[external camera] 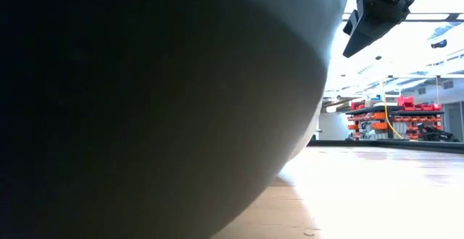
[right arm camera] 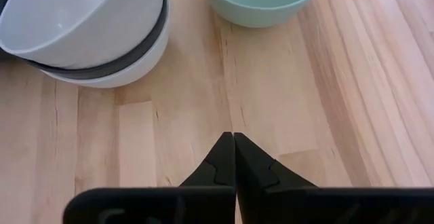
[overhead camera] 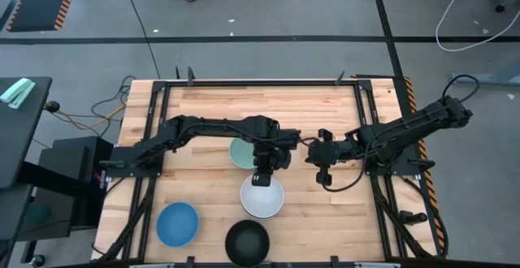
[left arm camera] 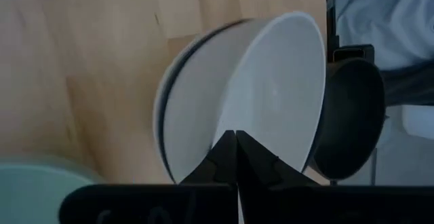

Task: Nest bowls inside each other
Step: Stack the white bowl on top of the top black bowl

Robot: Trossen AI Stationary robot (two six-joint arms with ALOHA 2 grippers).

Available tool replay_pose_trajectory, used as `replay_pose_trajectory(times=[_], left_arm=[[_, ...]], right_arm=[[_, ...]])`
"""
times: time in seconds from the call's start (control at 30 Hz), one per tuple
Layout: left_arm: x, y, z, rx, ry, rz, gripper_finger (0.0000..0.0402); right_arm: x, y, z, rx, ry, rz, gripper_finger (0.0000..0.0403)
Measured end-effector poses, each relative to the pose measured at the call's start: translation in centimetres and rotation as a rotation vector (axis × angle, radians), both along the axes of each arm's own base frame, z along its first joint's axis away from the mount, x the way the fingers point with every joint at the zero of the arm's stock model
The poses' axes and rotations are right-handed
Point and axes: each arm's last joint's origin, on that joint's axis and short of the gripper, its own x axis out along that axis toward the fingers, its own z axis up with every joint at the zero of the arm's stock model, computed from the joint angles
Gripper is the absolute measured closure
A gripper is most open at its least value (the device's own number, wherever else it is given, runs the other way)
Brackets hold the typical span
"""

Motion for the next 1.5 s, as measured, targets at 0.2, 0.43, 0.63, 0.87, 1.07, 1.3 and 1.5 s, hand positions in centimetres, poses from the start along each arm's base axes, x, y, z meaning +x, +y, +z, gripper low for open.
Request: replay_pose_trajectory(times=[0.2, 0.43, 0.63, 0.87, 1.07, 1.3, 1.5], left_arm=[[0.5, -0.2, -1.9, -0.042, 0.055, -0.011, 0.0399], [-0.1, -0.2, -1.1, -0.041, 0.091, -0.023, 0.0399], [-0.4, -0.5, 0.8, -0.022, 0.030, -0.046, 0.0394], [-1.4, 0.9, 2.2, 0.073, 0.038, -0.017, 0.0389], [-2.3, 2.2, 4.6, 0.139, -0.041, 0.021, 0.0386], [-4.0, 2.8, 7.9, 0.192, -0.123, 0.056, 0.0388], [-5.1, 3.5, 8.7, 0.325, -0.074, 0.145, 0.0396]], right_arm=[[0.7, 0.2, -1.0, -0.008, 0.040, 0.003, 0.0402], [2.0, 0.7, -2.3, -0.004, 0.077, 0.070, 0.0403], [1.8, 0.7, -1.4, 0.011, 0.020, 0.075, 0.0403], [2.2, 0.8, -1.0, 0.011, -0.043, 0.106, 0.0403], [2.7, 1.1, -0.3, 0.025, -0.128, 0.165, 0.0403], [3.2, 1.3, 0.3, 0.040, -0.197, 0.234, 0.0403], [3.6, 1.5, 0.7, 0.044, -0.262, 0.279, 0.0403]])
